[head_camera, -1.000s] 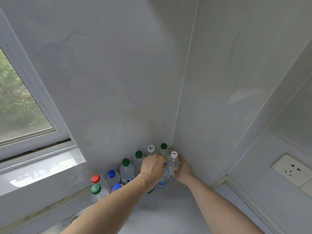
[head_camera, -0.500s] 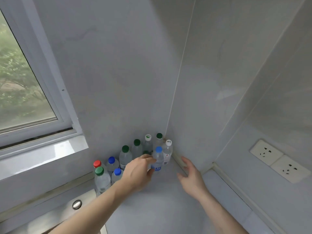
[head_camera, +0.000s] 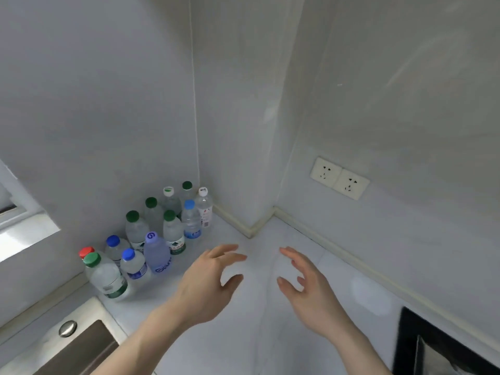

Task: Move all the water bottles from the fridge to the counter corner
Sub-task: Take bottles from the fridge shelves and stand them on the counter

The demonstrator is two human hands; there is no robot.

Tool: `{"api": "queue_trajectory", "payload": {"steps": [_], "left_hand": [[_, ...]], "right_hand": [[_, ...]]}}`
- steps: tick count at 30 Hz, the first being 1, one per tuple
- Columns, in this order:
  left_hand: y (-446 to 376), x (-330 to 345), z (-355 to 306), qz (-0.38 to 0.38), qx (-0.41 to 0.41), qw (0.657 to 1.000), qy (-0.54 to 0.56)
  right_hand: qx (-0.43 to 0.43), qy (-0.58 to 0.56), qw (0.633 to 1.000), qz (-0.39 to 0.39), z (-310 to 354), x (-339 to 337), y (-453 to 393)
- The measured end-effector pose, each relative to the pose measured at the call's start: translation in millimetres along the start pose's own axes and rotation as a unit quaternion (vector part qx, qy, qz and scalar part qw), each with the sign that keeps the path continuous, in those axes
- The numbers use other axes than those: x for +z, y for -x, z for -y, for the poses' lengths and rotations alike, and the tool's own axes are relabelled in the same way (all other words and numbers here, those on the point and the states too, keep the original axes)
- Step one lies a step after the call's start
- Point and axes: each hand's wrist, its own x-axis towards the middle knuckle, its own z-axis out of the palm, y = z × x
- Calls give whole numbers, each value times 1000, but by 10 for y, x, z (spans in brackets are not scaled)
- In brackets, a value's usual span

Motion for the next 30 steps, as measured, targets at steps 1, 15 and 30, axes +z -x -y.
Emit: {"api": "queue_trajectory", "payload": {"steps": [1, 15, 30], "left_hand": [[-16, 53, -123, 6, 15, 1000, -2], [694, 1212, -2426, 131, 243, 961, 37], [2775, 2225, -5119, 227, 507, 829, 59]], "right_hand": [[5, 5, 1000, -16, -66, -102, 133], [92, 24, 962, -255, -887, -1343, 3048], [190, 35, 850, -490, -1323, -1876, 6722]]}}
